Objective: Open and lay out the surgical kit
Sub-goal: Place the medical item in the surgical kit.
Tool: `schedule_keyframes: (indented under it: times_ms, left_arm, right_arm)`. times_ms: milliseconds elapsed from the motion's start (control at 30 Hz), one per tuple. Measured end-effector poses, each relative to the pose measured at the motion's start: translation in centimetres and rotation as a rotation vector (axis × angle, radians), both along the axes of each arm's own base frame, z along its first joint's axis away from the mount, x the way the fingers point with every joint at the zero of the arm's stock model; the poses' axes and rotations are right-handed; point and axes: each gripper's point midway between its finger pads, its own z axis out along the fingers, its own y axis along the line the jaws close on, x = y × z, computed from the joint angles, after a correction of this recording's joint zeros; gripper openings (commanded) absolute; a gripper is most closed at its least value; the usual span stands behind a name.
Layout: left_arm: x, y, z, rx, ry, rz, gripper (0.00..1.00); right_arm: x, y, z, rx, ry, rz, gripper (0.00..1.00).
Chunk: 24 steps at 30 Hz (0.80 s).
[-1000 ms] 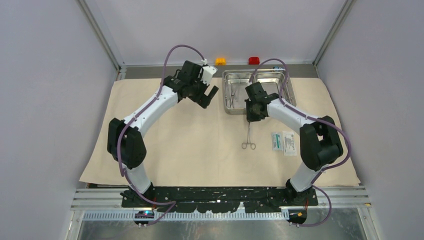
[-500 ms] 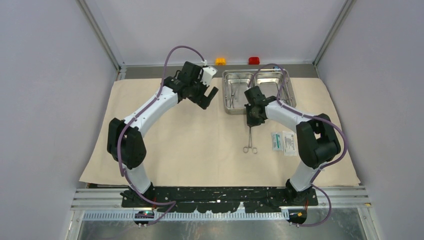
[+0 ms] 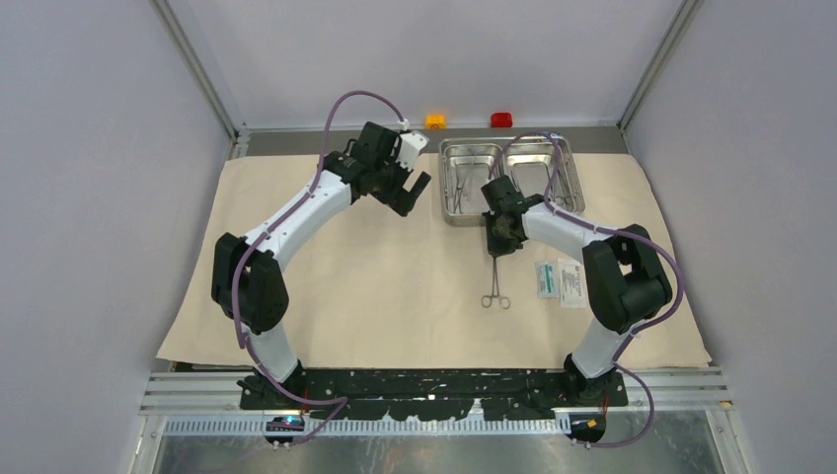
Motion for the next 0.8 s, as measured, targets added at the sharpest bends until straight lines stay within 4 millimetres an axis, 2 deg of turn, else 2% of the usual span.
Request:
schedule_keyframes:
  times_ms: [467,567,800]
  left_arm:
    - [-0.07,-0.11,0.0,-0.006,0.004,-0.003,1.0]
    - [-0.07,-0.11,0.0,-0.005,0.003,-0.003,1.0]
    - [-0.06,-0.1,0.0,-0.004,0.002,-0.005,1.0]
  right_arm:
    - [-0.31,0.02,-0.23,0.002,0.01,0.006,0.03]
    - [-0.34,0.05,-0.27,0.003,0.012,0.008,0.09]
    - [-0.37,-0.01,-0.3,-0.002,0.013,0.018,0.35]
